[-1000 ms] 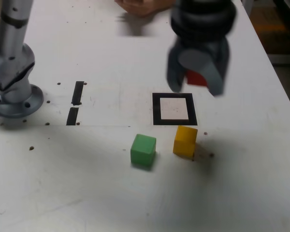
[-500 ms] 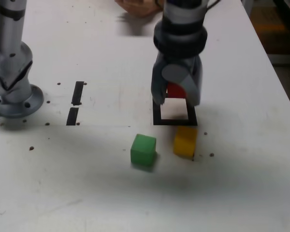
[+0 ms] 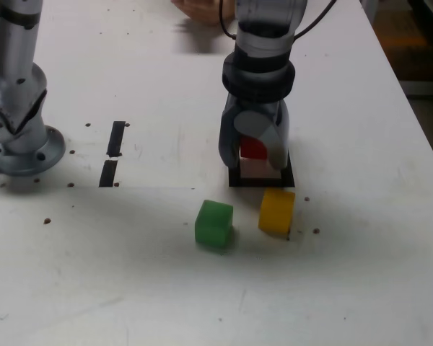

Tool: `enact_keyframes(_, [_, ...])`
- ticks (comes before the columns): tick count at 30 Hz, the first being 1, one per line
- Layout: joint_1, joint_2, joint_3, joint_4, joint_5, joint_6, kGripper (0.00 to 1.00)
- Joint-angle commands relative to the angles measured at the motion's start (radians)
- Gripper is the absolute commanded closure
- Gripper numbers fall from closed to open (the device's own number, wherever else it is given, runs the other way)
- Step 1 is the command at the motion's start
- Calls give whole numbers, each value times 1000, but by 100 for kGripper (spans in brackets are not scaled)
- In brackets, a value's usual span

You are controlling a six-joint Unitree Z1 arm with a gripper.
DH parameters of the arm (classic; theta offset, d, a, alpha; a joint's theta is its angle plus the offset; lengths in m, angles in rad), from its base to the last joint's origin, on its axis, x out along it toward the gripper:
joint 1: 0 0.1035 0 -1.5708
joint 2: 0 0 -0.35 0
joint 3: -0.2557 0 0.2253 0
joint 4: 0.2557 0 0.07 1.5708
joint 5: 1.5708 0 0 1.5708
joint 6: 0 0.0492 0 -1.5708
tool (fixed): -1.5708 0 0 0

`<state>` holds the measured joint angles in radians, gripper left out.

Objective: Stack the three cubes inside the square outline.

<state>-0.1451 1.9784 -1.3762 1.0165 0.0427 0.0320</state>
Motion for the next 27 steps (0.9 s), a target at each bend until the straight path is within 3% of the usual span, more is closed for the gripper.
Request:
enact_keyframes(1, [6, 6, 4, -6, 0, 2, 94])
enact_keyframes(9, [7, 22, 32, -80, -13, 3, 83])
enact_keyframes(18, [7, 33, 61, -101, -52, 3, 51])
enact_keyframes(27, [7, 26, 60, -102, -53, 11, 23])
